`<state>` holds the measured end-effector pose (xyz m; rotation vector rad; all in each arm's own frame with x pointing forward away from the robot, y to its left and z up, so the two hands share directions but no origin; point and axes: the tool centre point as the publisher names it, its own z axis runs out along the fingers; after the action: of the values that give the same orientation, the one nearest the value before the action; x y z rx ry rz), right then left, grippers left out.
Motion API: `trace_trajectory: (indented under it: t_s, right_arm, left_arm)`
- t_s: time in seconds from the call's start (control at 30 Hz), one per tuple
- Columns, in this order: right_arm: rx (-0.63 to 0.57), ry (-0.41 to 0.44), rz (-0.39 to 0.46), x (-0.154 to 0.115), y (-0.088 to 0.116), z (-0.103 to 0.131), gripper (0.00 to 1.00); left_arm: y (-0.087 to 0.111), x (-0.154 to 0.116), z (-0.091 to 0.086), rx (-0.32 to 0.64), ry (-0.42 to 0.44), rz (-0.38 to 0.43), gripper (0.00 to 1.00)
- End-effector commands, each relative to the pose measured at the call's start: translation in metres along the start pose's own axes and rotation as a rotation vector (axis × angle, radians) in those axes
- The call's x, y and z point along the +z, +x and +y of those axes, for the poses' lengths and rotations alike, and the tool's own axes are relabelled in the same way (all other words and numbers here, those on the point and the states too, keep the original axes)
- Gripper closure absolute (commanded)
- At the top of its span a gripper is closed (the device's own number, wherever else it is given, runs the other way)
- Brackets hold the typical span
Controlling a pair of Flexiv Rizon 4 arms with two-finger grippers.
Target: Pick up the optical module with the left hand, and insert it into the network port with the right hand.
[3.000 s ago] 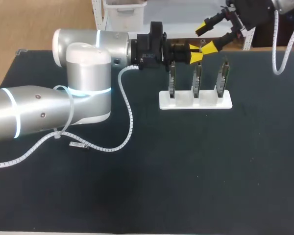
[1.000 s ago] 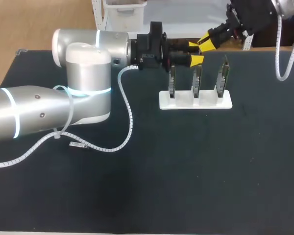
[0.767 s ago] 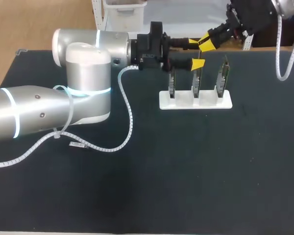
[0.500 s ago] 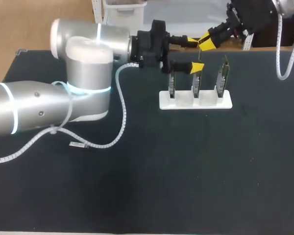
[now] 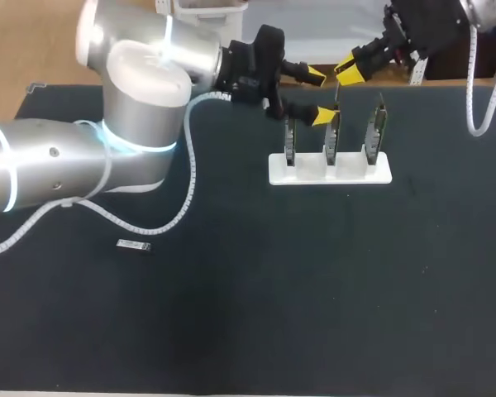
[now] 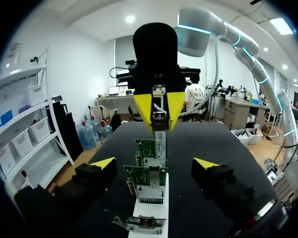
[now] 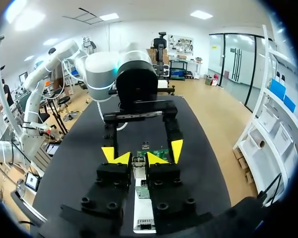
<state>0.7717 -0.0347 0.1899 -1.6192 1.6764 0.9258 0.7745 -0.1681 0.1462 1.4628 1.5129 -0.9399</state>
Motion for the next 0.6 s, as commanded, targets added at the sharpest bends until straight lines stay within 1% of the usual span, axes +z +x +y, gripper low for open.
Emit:
trace_trajectory:
  t_s: [0.03,0.07,0.1,0.3,0.37,0.6]
  right_arm:
    - [0.0,0.004,-0.004,-0.001,0.002,0.001,1.0]
    - [0.002,0.004,-0.006,-0.001,0.002,0.001,1.0]
    - [0.002,0.003,-0.007,-0.001,0.002,0.001,1.0]
    - [0.001,0.005,-0.01,-0.001,0.003,0.001,1.0]
    - [0.001,0.005,-0.01,-0.001,0.003,0.001,1.0]
    - [0.003,0.008,-0.011,-0.001,0.003,0.001,1.0]
  left_arm:
    - [0.002,0.002,0.005,-0.003,0.038,0.087,0.0]
    - [0.005,0.002,0.006,0.004,0.016,0.117,0.0]
    - [0.007,0.002,0.006,0.007,0.013,0.129,0.0]
    - [0.007,0.001,0.005,0.019,0.012,0.161,0.0]
    - [0.009,0.002,0.005,0.02,0.005,0.188,0.0]
    - [0.017,0.002,0.002,-0.017,0.01,0.222,0.0]
